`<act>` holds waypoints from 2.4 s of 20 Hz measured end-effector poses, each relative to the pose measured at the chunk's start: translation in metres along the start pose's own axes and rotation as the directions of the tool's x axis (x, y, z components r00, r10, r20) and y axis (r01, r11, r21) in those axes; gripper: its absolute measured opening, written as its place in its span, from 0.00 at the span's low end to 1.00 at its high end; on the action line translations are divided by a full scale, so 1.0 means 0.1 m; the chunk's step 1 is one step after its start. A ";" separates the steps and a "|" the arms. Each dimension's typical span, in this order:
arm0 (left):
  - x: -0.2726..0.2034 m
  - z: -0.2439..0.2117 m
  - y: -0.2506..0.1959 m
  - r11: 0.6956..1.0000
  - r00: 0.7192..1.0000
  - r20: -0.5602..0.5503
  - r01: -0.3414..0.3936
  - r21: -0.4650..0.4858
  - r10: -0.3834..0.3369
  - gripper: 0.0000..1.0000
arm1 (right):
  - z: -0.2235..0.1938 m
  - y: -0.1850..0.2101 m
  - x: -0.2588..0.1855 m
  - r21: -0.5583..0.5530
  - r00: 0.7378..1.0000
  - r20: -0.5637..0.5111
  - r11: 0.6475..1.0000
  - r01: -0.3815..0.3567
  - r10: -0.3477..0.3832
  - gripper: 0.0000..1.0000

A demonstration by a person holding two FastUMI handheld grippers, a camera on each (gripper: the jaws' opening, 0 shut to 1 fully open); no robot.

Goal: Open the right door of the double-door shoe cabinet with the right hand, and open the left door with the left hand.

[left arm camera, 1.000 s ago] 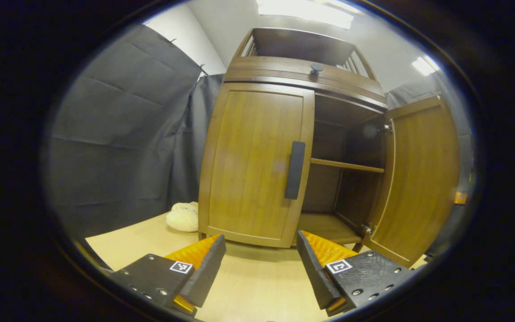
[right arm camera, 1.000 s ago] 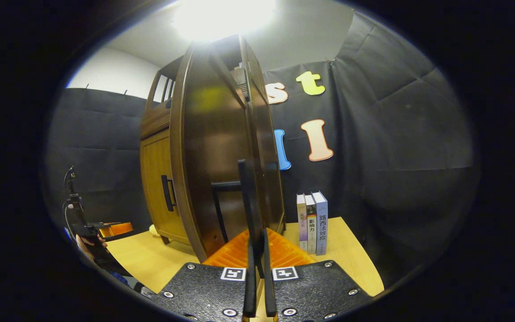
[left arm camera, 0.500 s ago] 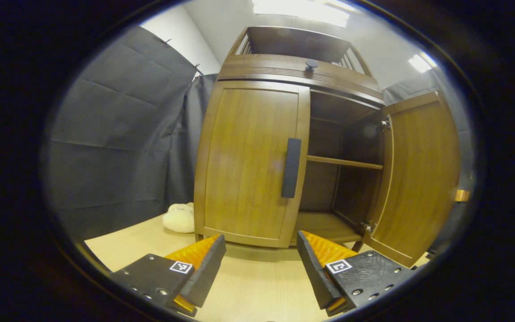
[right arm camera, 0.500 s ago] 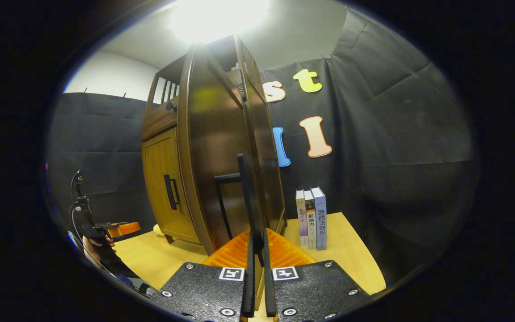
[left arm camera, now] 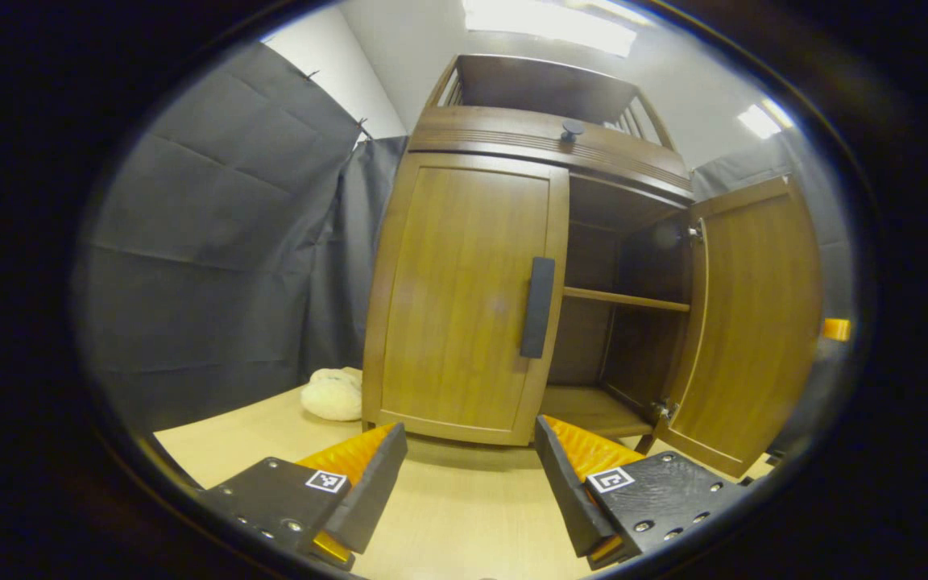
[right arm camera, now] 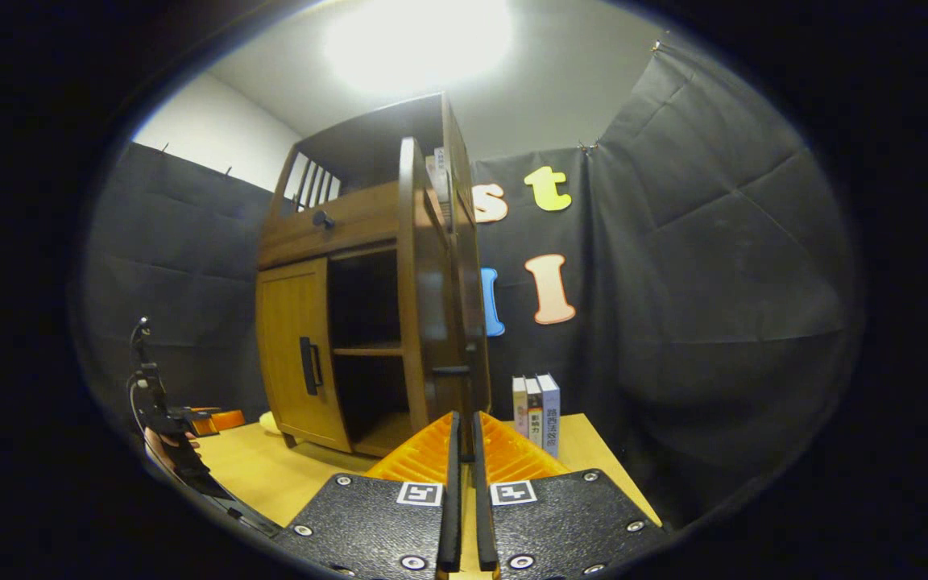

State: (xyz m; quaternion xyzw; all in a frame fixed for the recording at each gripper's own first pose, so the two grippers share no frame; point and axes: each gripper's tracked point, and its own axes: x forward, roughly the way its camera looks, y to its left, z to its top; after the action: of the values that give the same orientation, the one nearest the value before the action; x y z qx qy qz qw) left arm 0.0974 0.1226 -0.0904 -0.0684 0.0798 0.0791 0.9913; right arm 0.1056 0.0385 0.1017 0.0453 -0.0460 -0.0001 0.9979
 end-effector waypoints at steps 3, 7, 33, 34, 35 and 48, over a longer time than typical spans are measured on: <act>-0.02 0.03 0.00 1.000 1.000 0.024 0.002 -0.007 -0.002 0.95 | 0.09 0.34 0.01 0.008 0.999 0.021 0.999 -0.045 0.045 0.10; -0.07 0.05 0.01 1.000 0.999 0.052 -0.001 0.008 0.000 0.92 | 0.16 0.78 0.11 -0.073 0.996 0.045 0.994 -0.079 0.082 0.29; 0.73 0.52 -0.41 0.994 0.980 0.166 0.112 0.000 -0.111 0.95 | -0.74 1.50 1.37 -0.154 0.993 -0.025 0.981 -0.120 0.117 0.95; 0.76 0.52 -0.44 0.993 0.979 0.166 0.119 0.009 -0.119 0.95 | -0.77 1.51 1.37 -0.163 0.992 -0.030 0.979 -0.125 0.122 0.95; 0.80 0.52 -0.46 0.993 0.979 0.164 0.118 0.020 -0.119 0.95 | -0.79 1.51 1.38 -0.166 0.992 -0.035 0.978 -0.128 0.124 0.95; 0.99 0.42 -0.63 0.983 0.979 0.089 0.179 0.032 -0.181 0.34 | -1.06 1.65 1.45 -0.098 0.973 -0.077 0.970 -0.223 0.216 0.95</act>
State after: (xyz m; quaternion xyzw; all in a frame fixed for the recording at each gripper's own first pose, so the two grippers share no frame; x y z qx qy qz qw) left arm 0.2111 0.0818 -0.0584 -0.0600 0.0285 -0.0087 0.9978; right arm 0.2590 0.2116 0.0246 -0.0130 -0.0177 0.1096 0.9937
